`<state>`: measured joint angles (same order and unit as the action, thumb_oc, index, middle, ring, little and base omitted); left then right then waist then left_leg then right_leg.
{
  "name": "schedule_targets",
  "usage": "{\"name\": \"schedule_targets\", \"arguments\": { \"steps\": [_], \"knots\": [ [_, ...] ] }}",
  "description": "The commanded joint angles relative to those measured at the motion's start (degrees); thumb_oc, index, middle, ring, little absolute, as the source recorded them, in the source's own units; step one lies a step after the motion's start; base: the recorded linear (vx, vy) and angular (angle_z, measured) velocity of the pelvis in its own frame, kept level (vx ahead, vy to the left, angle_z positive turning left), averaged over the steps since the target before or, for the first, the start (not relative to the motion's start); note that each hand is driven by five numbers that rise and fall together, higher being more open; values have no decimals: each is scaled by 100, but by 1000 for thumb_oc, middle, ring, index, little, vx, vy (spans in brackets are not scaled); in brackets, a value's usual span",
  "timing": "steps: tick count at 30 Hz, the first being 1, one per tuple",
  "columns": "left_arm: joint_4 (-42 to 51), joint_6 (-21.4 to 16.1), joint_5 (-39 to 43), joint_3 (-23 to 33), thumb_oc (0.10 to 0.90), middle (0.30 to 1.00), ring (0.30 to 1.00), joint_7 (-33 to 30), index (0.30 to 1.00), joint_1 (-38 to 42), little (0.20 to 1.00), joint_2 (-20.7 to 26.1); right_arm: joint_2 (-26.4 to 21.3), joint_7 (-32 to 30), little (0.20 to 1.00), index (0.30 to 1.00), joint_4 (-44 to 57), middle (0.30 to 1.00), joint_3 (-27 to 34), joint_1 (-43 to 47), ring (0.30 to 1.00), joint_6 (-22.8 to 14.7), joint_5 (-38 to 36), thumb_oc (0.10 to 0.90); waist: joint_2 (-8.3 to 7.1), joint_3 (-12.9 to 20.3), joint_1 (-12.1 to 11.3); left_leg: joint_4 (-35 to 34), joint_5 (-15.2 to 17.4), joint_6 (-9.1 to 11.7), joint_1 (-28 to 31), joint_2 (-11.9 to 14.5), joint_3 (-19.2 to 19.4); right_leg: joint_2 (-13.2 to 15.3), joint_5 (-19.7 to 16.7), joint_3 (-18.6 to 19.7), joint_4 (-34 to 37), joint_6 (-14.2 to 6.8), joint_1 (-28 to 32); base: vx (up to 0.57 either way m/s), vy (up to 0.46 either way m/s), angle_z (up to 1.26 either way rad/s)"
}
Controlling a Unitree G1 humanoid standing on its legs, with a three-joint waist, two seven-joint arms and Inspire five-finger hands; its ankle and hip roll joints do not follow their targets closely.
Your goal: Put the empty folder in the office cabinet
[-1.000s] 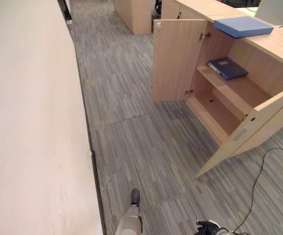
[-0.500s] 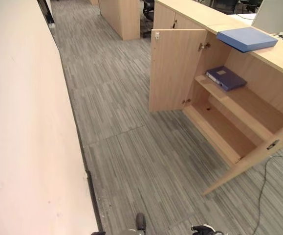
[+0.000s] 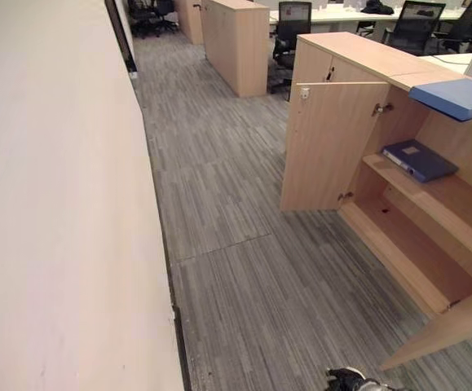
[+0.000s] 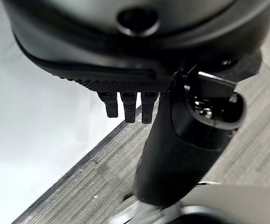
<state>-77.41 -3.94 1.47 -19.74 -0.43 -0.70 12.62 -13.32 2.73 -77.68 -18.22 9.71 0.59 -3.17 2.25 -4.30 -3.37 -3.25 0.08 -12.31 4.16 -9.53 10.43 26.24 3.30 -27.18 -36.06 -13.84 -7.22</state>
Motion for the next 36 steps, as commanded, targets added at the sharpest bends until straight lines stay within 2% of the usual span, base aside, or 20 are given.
{"name": "schedule_targets", "arguments": {
  "steps": [1,3,5,6,7,10,13,15,22,23,24,26,27,28,29,30,31,33,34,36],
  "knots": [
    [-180,36,-30,507,800,900,900,-102,900,69,900,245,-71,-68,900,900,34,900,72,193,900,-15,-237,800,-2,-503,163,-175,386,823,444,358,-29,-775,-1602,-191,1938,125,-355,250,-180,-16],
    [-244,54,-82,520,800,900,900,-82,900,74,900,227,-60,-59,900,900,-7,900,70,141,900,-2,-274,800,-148,-525,227,-175,574,946,708,358,-106,-1322,-1891,-200,3181,82,-342,323,-190,12],
    [-272,66,-127,538,800,900,900,-65,900,73,900,218,-60,-49,900,900,-13,900,95,96,900,3,-300,800,-211,-516,274,-175,657,987,811,354,-177,-1524,-1950,-119,3610,82,-418,300,-120,32],
    [-342,74,-206,603,800,900,900,-47,900,77,900,210,-79,-19,900,900,-51,900,150,-4,900,7,-308,800,-280,-512,373,-175,806,1031,996,365,-313,-1760,-2065,160,4037,57,-595,368,-143,62],
    [-371,54,-246,642,800,900,900,-44,900,83,900,201,-87,-23,900,900,-85,900,173,-53,900,2,-330,800,-322,-473,378,-175,905,1058,1029,363,-376,-1785,-1825,195,4106,103,-565,453,-179,68],
    [-442,47,-184,721,800,900,900,-87,900,52,900,154,-119,-21,900,900,-136,900,145,-139,900,6,-313,800,-315,-363,383,-175,982,1075,1014,438,-386,-1837,-1770,99,4106,205,-476,261,-115,47],
    [-419,22,-150,712,800,900,900,-108,900,93,900,178,-239,47,900,900,-139,900,152,67,900,14,-442,800,-235,-266,391,-175,1041,1163,1099,679,-508,-1934,-1749,57,4072,319,-349,474,-185,47],
    [-332,-3,-122,588,800,900,900,-180,900,161,900,125,-179,21,900,900,-94,900,150,-56,900,-20,-494,800,-162,-283,427,-175,1038,1277,1230,904,-523,-1967,-1427,63,3687,472,-364,432,-141,41],
    [-80,-56,10,363,800,900,900,-280,900,446,900,159,-205,-31,900,900,-169,900,115,-74,900,-61,-503,800,18,-197,524,175,-53,1709,1229,1561,-595,-2253,-729,46,2925,818,-432,369,-165,10],
    [-79,-56,11,363,800,900,900,-280,900,447,900,158,-206,-31,900,900,-169,900,115,-74,900,-61,-503,800,19,-194,526,174,-53,1713,1227,1565,-598,-2255,-724,43,2922,821,-435,224,-125,7],
    [-44,-57,45,337,800,900,900,-288,900,468,900,172,-203,-44,900,900,-147,900,100,-66,900,-72,-538,800,12,-194,517,322,-126,1733,1162,1639,-571,-2290,-639,73,2867,874,-423,257,-169,9],
    [-49,-33,43,261,800,900,900,-314,900,527,900,155,-198,-60,900,900,-113,900,44,-59,900,-90,-579,800,-39,-177,538,1245,-641,1877,873,1906,-349,-2469,-376,145,2902,1093,-204,431,-314,6],
    [-19,-19,19,223,800,900,900,-321,900,522,900,196,-224,-81,900,900,-115,900,2,-87,900,-84,-588,800,-140,-210,509,2444,-1068,1862,524,2060,-226,-2637,-182,262,3023,1343,122,417,-369,-45],
    [27,-10,55,232,800,900,900,-339,900,529,900,229,-233,-84,900,900,-120,900,-8,-94,900,-70,-592,800,-216,-251,469,3100,-1274,1857,275,2135,-217,-2711,-130,324,3098,1452,295,303,-299,-70],
    [29,-9,56,231,800,900,900,-339,900,530,900,231,-231,-84,900,900,-120,900,-7,-93,900,-70,-592,800,-211,-251,471,3131,-1262,1864,256,2148,-228,-2722,-130,319,3104,1459,295,265,-250,-76],
    [109,-7,161,301,800,900,900,-371,900,513,900,277,-302,-105,900,900,-159,900,16,-74,900,-33,-574,800,-347,-374,331,4166,-1269,1755,-226,2187,-178,-2764,-24,467,3219,1605,640,231,-187,-40],
    [121,-11,221,341,800,900,900,-371,900,518,900,286,-328,-101,900,900,-191,900,26,-70,900,-11,-558,800,-419,-409,265,4338,-1181,1691,-512,2220,-134,-2729,-9,535,3267,1618,782,323,-215,-34],
    [131,-20,293,387,800,900,900,-374,900,501,900,292,-347,-118,900,900,-219,900,51,-83,900,15,-521,800,-554,-448,142,4349,-720,1530,-1140,2278,-86,-2620,19,696,3343,1568,1032,213,-36,-39],
    [130,-41,308,390,800,900,900,-383,900,486,900,308,-367,-120,900,900,-234,900,49,-91,900,24,-490,800,-605,-472,74,4201,-562,1506,-1487,2188,-137,-2578,35,790,3396,1545,1151,188,47,-38],
    [118,-38,304,392,800,900,900,-374,900,448,900,323,-377,-104,900,900,-254,900,36,-109,900,27,-467,800,-635,-484,6,3906,-525,1521,-1773,2107,-150,-2552,25,897,3463,1515,1268,170,92,-32]
  ]
}}
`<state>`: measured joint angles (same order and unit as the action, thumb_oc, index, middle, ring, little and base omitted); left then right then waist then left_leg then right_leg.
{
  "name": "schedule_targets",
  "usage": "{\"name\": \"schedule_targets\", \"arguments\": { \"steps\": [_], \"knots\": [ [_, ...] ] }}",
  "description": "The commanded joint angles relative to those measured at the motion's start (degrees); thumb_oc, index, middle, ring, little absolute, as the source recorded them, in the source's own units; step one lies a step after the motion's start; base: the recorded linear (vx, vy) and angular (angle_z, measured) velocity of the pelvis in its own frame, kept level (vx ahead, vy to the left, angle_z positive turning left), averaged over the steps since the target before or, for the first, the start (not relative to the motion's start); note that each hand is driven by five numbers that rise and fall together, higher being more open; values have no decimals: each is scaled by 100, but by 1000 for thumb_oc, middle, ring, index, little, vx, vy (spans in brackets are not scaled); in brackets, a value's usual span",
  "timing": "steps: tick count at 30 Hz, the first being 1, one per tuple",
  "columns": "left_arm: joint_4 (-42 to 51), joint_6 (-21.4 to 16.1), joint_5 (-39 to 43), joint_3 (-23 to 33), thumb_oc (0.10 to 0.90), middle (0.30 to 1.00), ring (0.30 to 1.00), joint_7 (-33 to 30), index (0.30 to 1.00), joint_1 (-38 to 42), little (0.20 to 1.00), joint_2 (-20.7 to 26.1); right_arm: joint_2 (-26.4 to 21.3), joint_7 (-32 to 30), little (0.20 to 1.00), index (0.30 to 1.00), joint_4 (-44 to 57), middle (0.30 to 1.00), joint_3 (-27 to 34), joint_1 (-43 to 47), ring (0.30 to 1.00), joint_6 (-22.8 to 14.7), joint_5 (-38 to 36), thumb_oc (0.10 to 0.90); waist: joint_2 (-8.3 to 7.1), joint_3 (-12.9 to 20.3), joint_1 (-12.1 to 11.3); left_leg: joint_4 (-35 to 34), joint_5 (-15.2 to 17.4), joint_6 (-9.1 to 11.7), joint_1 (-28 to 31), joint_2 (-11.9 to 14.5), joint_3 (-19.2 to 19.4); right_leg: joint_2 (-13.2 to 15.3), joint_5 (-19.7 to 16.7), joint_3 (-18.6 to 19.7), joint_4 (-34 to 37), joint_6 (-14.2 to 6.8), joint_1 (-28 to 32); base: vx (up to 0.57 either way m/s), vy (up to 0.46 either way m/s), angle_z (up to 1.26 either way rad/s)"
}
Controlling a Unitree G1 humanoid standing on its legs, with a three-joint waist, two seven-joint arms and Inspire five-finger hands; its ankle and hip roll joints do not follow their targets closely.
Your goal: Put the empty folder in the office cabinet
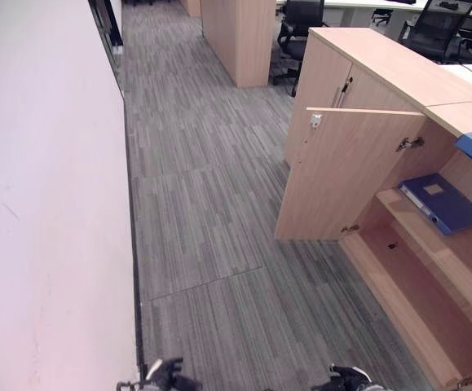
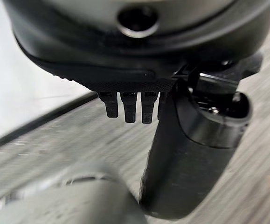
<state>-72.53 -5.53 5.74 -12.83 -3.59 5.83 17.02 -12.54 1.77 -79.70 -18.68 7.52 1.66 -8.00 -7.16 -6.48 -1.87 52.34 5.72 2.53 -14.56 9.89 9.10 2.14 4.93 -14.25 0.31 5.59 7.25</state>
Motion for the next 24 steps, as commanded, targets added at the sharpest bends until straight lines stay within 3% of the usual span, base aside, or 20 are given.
{"name": "schedule_targets", "arguments": {
  "steps": [1,2,3,5,8,10,12,14,16,21,22,23,24],
  "knots": [
    [-418,113,-121,-265,800,900,900,-61,900,-288,900,-98,-472,2,900,900,-61,900,53,42,900,-96,51,800,355,-276,-231,-2771,-1145,56,-85,-120,-223,-110,-100,-245,-115,-511,-45,145,124,-51],
    [-418,112,-121,-266,800,900,900,-61,900,-292,900,-99,-473,2,900,900,-60,900,51,38,900,-96,51,800,338,-281,-232,-2829,-1169,50,-43,-144,-206,-87,-99,-243,-115,-517,-34,285,269,-75],
    [-513,108,-141,-235,800,900,900,-43,900,-358,900,-94,-485,27,900,900,-63,900,35,-6,900,-119,92,800,435,-263,-340,-4484,-1558,43,-30,-463,-599,-98,-69,-151,-77,-592,124,257,205,-89],
    [-681,106,-159,-195,800,900,900,-27,900,-417,900,-121,-476,52,900,900,-80,900,32,-64,900,-142,129,800,533,-266,-436,-5357,-1848,188,-100,-647,-1132,-144,51,47,-118,-641,323,321,192,-99],
    [-899,113,-85,-27,800,900,900,-4,900,-545,900,-183,-453,76,900,900,-123,900,70,-136,900,-158,158,800,643,-121,-488,-5655,-1875,229,119,-811,-1923,-151,130,382,-158,-746,397,249,122,-134],
    [-959,113,-96,-21,800,900,900,0,900,-568,900,-207,-412,138,900,900,-161,900,101,-210,900,-126,207,800,676,-18,-422,-5605,-1848,220,289,-878,-2007,-8,133,539,-160,-834,432,293,232,-58],
    [-952,103,-96,-25,800,900,900,7,900,-586,900,-209,-389,135,900,900,-173,900,106,-248,900,-125,217,800,655,42,-420,-5638,-1785,187,380,-914,-2009,54,133,608,-135,-872,446,262,218,-10],
    [-846,88,-128,-104,800,900,900,12,900,-543,900,-195,-311,150,900,900,-202,900,173,-327,900,-95,195,800,628,244,-314,-5608,-1506,-59,668,-1115,-1750,356,-7,775,-230,-1096,367,296,282,-34],
    [-800,77,-123,-125,800,900,900,5,900,-504,900,-182,-299,151,900,900,-185,900,179,-338,900,-98,194,800,628,288,-287,-5589,-1410,-140,738,-1200,-1668,450,-96,827,-294,-1169,336,178,190,-38],
    [-605,80,-152,-168,800,900,900,3,900,-415,900,-128,-312,123,900,900,-107,900,248,-286,900,-89,232,800,748,368,-231,-5582,-1090,-454,1063,-1477,-1385,833,-415,915,-906,-1364,57,149,225,-37],
    [-590,100,-161,-148,800,900,900,12,900,-427,900,-115,-338,105,900,900,-79,900,286,-259,900,-101,235,800,834,362,-243,-5606,-997,-555,1210,-1561,-1235,1056,-663,796,-1477,-1342,-201,82,146,-37],
    [-590,100,-161,-148,800,900,900,12,900,-427,900,-115,-338,105,900,900,-79,900,286,-260,900,-101,235,800,834,364,-245,-5606,-997,-555,1207,-1560,-1234,1056,-664,797,-1478,-1342,-204,179,343,-58],
    [-636,138,-199,-95,800,900,900,38,900,-471,900,-101,-376,95,900,900,-13,900,311,-235,900,-100,282,800,943,312,-260,-5703,-880,-683,1470,-1677,-1061,1442,-1044,360,-2144,-1250,-450,150,280,-56]
  ]
}}
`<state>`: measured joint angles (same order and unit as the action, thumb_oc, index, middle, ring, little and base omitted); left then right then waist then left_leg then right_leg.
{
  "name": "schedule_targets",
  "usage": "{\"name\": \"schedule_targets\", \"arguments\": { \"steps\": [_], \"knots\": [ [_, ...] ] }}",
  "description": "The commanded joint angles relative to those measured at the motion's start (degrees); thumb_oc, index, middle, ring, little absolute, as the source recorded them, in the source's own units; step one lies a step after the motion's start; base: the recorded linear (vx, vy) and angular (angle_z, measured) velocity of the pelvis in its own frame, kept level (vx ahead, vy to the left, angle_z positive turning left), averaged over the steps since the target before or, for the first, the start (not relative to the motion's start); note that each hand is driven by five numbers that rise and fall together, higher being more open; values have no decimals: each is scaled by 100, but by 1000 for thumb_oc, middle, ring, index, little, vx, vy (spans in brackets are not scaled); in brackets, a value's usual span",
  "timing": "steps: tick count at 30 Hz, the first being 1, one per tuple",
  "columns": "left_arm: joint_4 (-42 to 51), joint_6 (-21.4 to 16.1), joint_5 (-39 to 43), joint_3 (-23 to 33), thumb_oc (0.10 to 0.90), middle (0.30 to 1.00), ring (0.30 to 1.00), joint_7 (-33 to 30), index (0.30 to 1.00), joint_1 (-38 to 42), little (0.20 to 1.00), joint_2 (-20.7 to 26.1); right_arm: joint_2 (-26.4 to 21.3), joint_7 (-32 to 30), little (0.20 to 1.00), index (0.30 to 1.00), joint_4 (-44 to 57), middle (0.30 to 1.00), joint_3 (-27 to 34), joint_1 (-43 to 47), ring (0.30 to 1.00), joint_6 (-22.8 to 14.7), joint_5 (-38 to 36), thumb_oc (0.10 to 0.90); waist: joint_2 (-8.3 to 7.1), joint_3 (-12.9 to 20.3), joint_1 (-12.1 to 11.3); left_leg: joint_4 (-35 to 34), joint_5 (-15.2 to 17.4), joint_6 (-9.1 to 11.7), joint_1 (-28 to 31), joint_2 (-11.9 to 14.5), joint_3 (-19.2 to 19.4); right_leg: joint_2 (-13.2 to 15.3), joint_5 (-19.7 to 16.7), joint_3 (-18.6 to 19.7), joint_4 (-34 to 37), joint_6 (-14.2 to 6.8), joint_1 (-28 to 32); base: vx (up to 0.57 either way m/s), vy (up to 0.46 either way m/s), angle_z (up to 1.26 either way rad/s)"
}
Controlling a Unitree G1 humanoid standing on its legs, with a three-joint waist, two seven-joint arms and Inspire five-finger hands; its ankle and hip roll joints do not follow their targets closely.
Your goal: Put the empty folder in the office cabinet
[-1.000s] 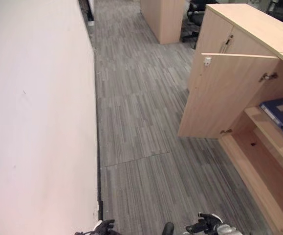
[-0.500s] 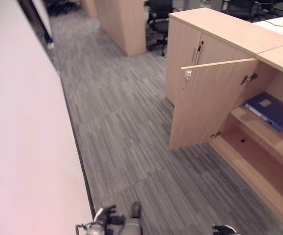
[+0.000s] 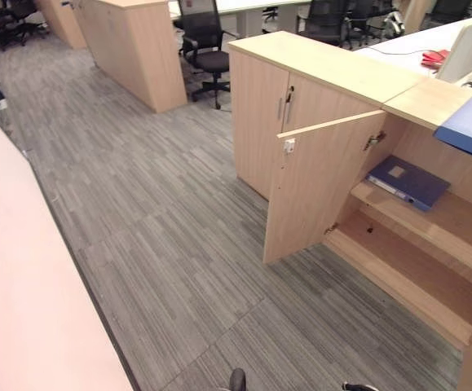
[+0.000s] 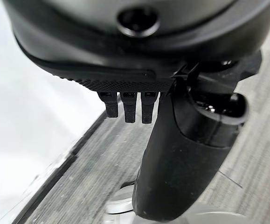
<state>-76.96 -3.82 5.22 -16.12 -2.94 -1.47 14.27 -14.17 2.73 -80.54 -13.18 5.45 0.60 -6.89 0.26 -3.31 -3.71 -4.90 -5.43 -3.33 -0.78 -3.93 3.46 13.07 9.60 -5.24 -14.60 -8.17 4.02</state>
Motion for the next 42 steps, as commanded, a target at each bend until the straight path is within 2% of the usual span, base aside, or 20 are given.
{"name": "schedule_targets", "arguments": {
  "steps": [1,3,4,8,9,11,12,15,21,23,24,26,27,28,31,33,34,38,40,42],
  "knots": [
    [-211,-13,-184,253,800,900,900,-18,900,227,900,180,-228,-14,900,900,89,900,-230,-29,900,4,186,800,231,-16,-87,-10,300,-137,189,-341,-400,535,-1610,-853,-824,168,-147,236,333,-76],
    [-229,8,-211,292,800,900,900,-6,900,182,900,192,-230,-15,900,900,119,900,-229,-34,900,-2,205,800,240,-53,-105,-10,381,-158,303,-380,-268,737,-1569,-1219,-995,180,-95,140,152,-70],
    [-256,46,-236,369,800,900,900,2,900,133,900,207,-230,-38,900,900,221,900,-241,10,900,-11,211,800,195,-101,-132,-10,589,-164,469,-428,-17,1011,-1675,-1738,-1249,-24,-95,95,100,-64],
    [-277,65,-210,416,800,900,900,1,900,151,900,212,-254,-58,900,900,343,900,-314,169,900,-27,250,800,247,-200,-126,-10,691,-110,512,-274,318,900,-1456,-2259,-1097,-81,-366,104,-10,-66],
    [-321,64,-214,441,800,900,900,0,900,175,900,191,-256,-101,900,900,435,900,-362,331,900,-44,259,800,300,-294,-104,-10,766,-34,583,-128,539,772,-1395,-2541,-600,-127,-631,156,-145,-61],
    [-318,63,-214,452,800,900,900,-4,900,176,900,187,-252,-109,900,900,478,900,-405,421,900,-42,252,800,299,-365,-78,-10,834,-1,673,-57,672,645,-1501,-2597,-215,-163,-788,149,-158,-129],
    [-299,68,-222,480,800,900,900,-13,900,170,900,187,-241,-124,900,900,539,900,-413,510,900,-38,183,800,257,-460,-21,-10,949,52,871,-5,806,360,-1843,-2601,735,-263,-998,213,-192,-163],
    [-293,59,-269,522,800,900,900,-56,900,275,900,243,-216,-140,900,900,499,900,-368,526,900,-25,48,800,127,-539,117,-10,1152,181,1188,43,859,82,-2352,-2494,1810,-448,-1399,317,-214,-122],
    [-280,35,-403,536,800,900,900,-110,900,427,900,291,-219,-97,900,900,334,900,-337,369,900,1,-3,800,0,-417,277,-10,1512,311,1605,259,689,-76,-2422,-2418,1960,-401,-1409,450,-249,4],
    [-259,22,-337,540,800,900,900,-119,900,482,900,276,-256,-106,900,900,272,900,-346,357,900,-14,-31,800,49,-385,307,-10,1546,397,1674,432,678,-186,-2377,-2455,1942,-347,-1351,368,-258,29],
    [-223,5,-249,485,800,900,900,-138,900,540,900,221,-272,-111,900,900,198,900,-360,355,900,-18,-40,800,89,-368,346,146,1540,503,1692,716,639,-283,-2197,-2487,1751,-200,-1336,447,-334,24],
    [-198,4,-203,439,800,900,900,-128,900,593,900,211,-279,-133,900,900,175,900,-350,360,900,-33,-75,800,107,-369,363,293,1425,597,1688,870,639,-344,-2045,-2495,1584,-109,-1338,421,-327,19],
    [-134,-18,-154,364,800,900,900,-136,900,647,900,177,-279,-167,900,900,157,900,-368,365,900,-66,-165,800,136,-365,387,700,1020,776,1585,1170,693,-487,-1758,-2495,1366,75,-1280,258,-218,26],
    [-135,-18,-153,363,800,900,900,-137,900,648,900,176,-280,-167,900,900,156,900,-368,365,900,-67,-166,800,139,-361,389,707,1022,787,1578,1181,689,-493,-1743,-2499,1357,83,-1285,490,-435,33],
    [141,-51,38,259,800,900,900,-191,900,718,900,185,-238,-206,900,900,255,900,-556,400,900,-103,-197,800,16,-444,321,2445,-165,1013,988,1846,843,-889,-1158,-2553,1314,557,-812,373,-429,24],
    [258,-59,75,227,800,900,900,-221,900,734,900,198,-226,-207,900,900,264,900,-605,396,900,-91,-177,800,-37,-493,280,2981,-357,1000,797,2017,875,-999,-1015,-2567,1340,706,-660,237,-309,-16],
    [491,-84,220,227,800,900,900,-245,900,724,900,217,-240,-234,900,900,298,900,-669,404,900,-84,-161,800,-130,-594,157,3694,-518,925,484,2139,920,-1138,-842,-2502,1422,851,-392,231,-263,-35],
    [943,-143,458,223,800,900,900,-228,900,626,900,245,-265,-199,900,900,419,900,-832,391,900,-74,-102,800,-284,-670,-148,3674,115,684,-497,1670,684,-1145,-722,-2174,1600,828,-28,246,-121,-46],
    [1144,-154,497,227,800,900,900,-232,900,560,900,308,-270,-188,900,900,445,900,-870,366,900,-87,-77,800,-347,-694,-273,3199,403,626,-875,1346,548,-1054,-695,-2057,1594,767,79,206,40,-23],
    [1334,-173,493,246,800,900,900,-242,900,521,900,359,-263,-190,900,900,434,900,-900,337,900,-90,-23,800,-329,-723,-366,2284,393,635,-1197,1024,368,-1047,-626,-1998,1633,713,242,235,72,-41]
  ]
}}
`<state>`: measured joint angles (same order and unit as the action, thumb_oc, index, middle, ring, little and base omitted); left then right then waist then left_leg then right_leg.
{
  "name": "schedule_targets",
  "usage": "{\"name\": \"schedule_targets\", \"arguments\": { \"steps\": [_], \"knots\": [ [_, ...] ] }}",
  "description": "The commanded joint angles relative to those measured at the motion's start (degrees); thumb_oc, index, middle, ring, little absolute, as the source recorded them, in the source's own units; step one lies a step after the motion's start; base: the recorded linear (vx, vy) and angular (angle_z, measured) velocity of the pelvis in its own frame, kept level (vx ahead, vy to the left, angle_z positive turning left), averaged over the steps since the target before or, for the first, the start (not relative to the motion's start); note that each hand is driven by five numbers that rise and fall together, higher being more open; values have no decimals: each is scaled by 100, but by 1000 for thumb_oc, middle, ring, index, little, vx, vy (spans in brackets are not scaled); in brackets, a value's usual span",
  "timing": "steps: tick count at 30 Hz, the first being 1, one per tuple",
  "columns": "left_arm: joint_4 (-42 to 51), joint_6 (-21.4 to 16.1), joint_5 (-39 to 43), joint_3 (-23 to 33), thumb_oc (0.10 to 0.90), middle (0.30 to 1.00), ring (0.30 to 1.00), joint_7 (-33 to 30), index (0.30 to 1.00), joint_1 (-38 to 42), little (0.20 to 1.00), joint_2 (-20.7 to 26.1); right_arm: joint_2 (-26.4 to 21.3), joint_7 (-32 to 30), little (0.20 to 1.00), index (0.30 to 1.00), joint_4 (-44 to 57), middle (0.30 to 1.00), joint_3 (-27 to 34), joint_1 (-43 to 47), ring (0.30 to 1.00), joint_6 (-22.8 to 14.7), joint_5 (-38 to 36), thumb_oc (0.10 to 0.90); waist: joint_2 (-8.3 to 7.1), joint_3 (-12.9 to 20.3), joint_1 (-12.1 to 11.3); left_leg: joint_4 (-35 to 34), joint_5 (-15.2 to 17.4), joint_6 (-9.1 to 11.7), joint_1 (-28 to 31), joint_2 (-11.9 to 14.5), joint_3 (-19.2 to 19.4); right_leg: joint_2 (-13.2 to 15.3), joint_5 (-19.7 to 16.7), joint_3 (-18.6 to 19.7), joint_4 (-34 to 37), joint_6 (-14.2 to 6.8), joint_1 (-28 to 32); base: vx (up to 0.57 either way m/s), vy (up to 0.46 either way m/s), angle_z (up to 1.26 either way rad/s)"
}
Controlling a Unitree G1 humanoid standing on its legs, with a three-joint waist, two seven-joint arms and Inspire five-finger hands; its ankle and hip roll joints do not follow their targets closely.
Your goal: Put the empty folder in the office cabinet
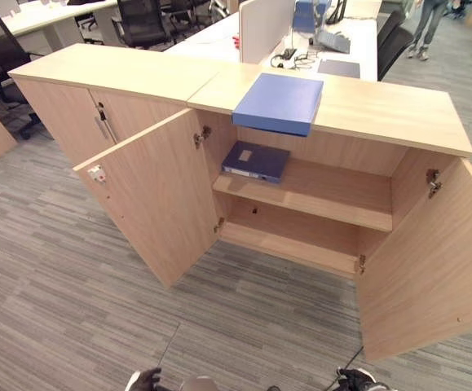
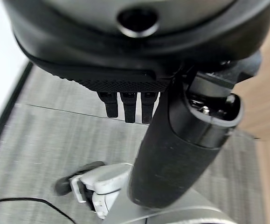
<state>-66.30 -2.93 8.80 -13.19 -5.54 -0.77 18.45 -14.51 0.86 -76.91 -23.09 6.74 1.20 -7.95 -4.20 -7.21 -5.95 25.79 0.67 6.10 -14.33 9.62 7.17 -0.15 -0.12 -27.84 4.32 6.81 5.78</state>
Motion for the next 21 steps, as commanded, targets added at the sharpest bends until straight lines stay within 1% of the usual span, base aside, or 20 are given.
{"name": "schedule_targets", "arguments": {
  "steps": [1,2,3,4,5,6,7,8,9,10,11,13,14,15,16,17,18,19,20,21],
  "knots": [
    [366,-257,142,-40,800,900,900,43,900,420,900,-42,-222,-5,900,900,59,900,87,185,900,-157,94,800,127,-318,-179,-1384,-464,-279,126,-464,-103,265,358,310,-227,-799,165,255,80,-25],
    [408,-250,148,-22,800,900,900,46,900,419,900,-25,-213,-3,900,900,54,900,79,177,900,-160,105,800,173,-315,-213,-1853,-682,-238,113,-557,-173,209,383,347,-235,-823,213,271,73,-10],
    [403,-264,182,7,800,900,900,49,900,413,900,-14,-196,-12,900,900,50,900,82,182,900,-176,107,800,210,-322,-258,-2272,-983,-206,20,-649,-224,149,424,394,-234,-837,307,294,76,-3],
    [394,-268,206,25,800,900,900,73,900,411,900,-18,-194,-21,900,900,38,900,87,192,900,-178,108,800,245,-315,-294,-2706,-1176,-152,-41,-708,-228,110,480,439,-246,-848,407,213,47,-8],
    [394,-269,207,24,800,900,900,74,900,411,900,-18,-194,-21,900,900,38,900,87,192,900,-179,108,800,242,-320,-298,-2747,-1198,-152,-13,-711,-222,114,484,443,-249,-848,412,326,101,-12],
    [294,-263,254,20,800,900,900,109,900,429,900,-39,-166,-10,900,900,-5,900,101,182,900,-166,120,800,284,-277,-353,-3057,-1306,-95,-166,-752,-262,63,590,628,-295,-848,583,290,142,-16],
    [236,-244,292,31,800,900,900,150,900,423,900,-52,-142,12,900,900,-38,900,93,181,900,-143,148,800,370,-217,-393,-3078,-1424,-146,-132,-750,-380,28,577,708,-374,-857,588,398,199,-22],
    [134,-253,279,56,800,900,900,156,900,376,900,-83,-123,66,900,900,-97,900,95,147,900,-144,159,800,401,-133,-392,-3079,-1326,-179,-51,-758,-508,21,674,828,-442,-911,635,334,204,-61],
    [-9,-239,258,38,800,900,900,188,900,384,900,-145,-91,56,900,900,-131,900,122,113,900,-147,190,800,455,-52,-338,-3079,-1476,-201,67,-768,-602,35,759,912,-466,-938,728,346,194,-104],
    [-92,-252,264,34,800,900,900,164,900,394,900,-166,-77,55,900,900,-144,900,133,97,900,-131,189,800,460,14,-318,-3079,-1501,-200,121,-790,-615,83,747,972,-460,-934,752,371,208,-116],
    [-212,-249,224,15,800,900,900,156,900,406,900,-175,-49,61,900,900,-169,900,152,51,900,-127,165,800,398,102,-286,-3079,-1446,-214,220,-850,-622,169,753,1020,-427,-964,790,329,201,-93],
    [-427,-257,152,-16,800,900,900,178,900,410,900,-229,4,94,900,900,-259,900,183,-24,900,-110,212,800,326,266,-239,-3079,-1336,-294,349,-929,-521,301,708,1059,-384,-1079,811,287,177,-41],
    [-429,-259,152,-16,800,900,900,178,900,411,900,-229,5,94,900,900,-259,900,183,-25,900,-110,212,800,323,266,-246,-3079,-1333,-296,352,-930,-514,305,710,1065,-385,-1080,811,326,237,-17],
    [-487,-261,31,-65,800,900,900,202,900,430,900,-248,47,120,900,900,-396,900,153,-61,900,-65,369,800,272,377,-221,-3079,-1168,-418,478,-1053,-426,481,647,1107,-445,-1215,778,220,168,-15],
    [-487,-261,31,-65,800,900,900,202,900,430,900,-248,48,120,900,900,-396,900,154,-62,900,-66,369,800,269,377,-227,-3079,-1165,-420,481,-1055,-420,486,650,1112,-448,-1217,777,373,303,-12],
    [-523,-257,-9,-102,800,900,900,220,900,437,900,-259,75,134,900,900,-452,900,180,-105,900,-44,411,800,237,458,-190,-3079,-1002,-546,619,-1209,-367,668,574,1158,-640,-1330,698,157,138,-13],
    [-523,-257,-9,-102,800,900,900,220,900,436,900,-258,76,134,900,900,-451,900,180,-106,900,-43,411,800,235,459,-194,-3079,-1000,-548,620,-1211,-362,672,579,1162,-647,-1332,694,325,312,-21],
    [-575,-263,-24,-88,800,900,900,224,900,432,900,-254,92,150,900,900,-414,900,214,-132,900,-39,413,800,211,510,-152,-3079,-810,-655,788,-1371,-301,902,424,1121,-1002,-1448,600,172,178,-16],
    [-575,-264,-24,-88,800,900,900,224,900,432,900,-254,92,150,900,900,-413,900,214,-133,900,-38,413,800,208,509,-153,-3079,-808,-657,791,-1375,-299,908,430,1123,-1011,-1451,598,326,370,-13],
    [-632,-254,-9,-71,800,900,900,260,900,444,900,-281,105,166,900,900,-375,900,268,-143,900,-52,404,800,202,488,-112,-3079,-626,-829,987,-1615,-255,1263,37,1028,-1662,-1612,445,211,278,-4]
  ]
}}
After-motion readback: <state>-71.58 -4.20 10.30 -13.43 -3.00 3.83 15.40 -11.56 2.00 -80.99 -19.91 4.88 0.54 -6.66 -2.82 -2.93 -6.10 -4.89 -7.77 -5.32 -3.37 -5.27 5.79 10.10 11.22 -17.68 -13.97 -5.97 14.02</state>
